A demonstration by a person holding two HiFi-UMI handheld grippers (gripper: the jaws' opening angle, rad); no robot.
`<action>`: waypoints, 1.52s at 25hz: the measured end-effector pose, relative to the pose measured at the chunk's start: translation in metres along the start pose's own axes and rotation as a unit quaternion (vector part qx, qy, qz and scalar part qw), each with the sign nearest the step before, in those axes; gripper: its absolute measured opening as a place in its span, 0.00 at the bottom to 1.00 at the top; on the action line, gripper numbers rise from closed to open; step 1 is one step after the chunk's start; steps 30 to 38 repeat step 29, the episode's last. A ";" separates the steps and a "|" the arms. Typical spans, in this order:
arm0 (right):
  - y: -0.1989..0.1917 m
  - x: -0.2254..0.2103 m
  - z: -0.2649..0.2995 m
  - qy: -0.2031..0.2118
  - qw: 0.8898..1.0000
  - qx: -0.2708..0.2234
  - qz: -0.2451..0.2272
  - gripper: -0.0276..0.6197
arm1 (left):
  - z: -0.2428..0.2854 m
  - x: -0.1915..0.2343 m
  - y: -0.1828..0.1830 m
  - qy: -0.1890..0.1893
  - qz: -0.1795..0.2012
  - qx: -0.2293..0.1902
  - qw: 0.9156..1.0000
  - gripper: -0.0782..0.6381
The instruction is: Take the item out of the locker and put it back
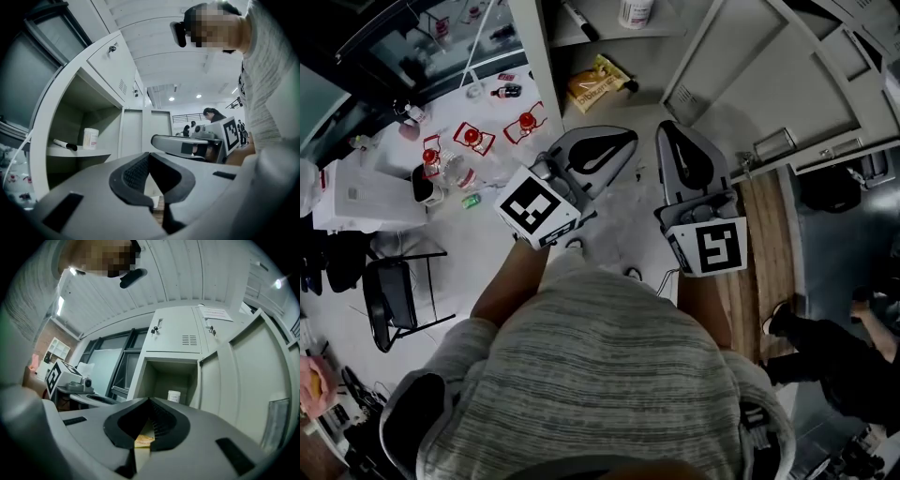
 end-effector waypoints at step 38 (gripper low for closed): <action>-0.009 -0.017 -0.070 0.050 0.998 0.027 0.005 0.08 | 0.033 -0.063 -0.027 0.029 -0.035 -0.023 0.999 0.12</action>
Point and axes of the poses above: the fingertips, and each gripper's own axes: z forward along the fingers, x to its left, y out of its top, the point moved 7 cm from there along -z, backward along the fingers, and after that the axes turned 9 degrees about -z, right-handed, at the moved point
